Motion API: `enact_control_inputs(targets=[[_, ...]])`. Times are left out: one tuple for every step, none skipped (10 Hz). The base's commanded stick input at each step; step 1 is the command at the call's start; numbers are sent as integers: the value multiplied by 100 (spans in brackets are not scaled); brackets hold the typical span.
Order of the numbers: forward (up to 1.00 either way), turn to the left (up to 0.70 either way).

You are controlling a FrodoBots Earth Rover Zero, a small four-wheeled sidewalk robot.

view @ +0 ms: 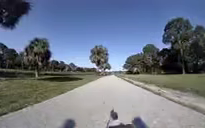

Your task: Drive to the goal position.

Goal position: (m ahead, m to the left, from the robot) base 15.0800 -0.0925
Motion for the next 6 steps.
enact_control_inputs(targets=[[70,0],[70,0],[70,0],[70,0],[70,7],[70,30]])
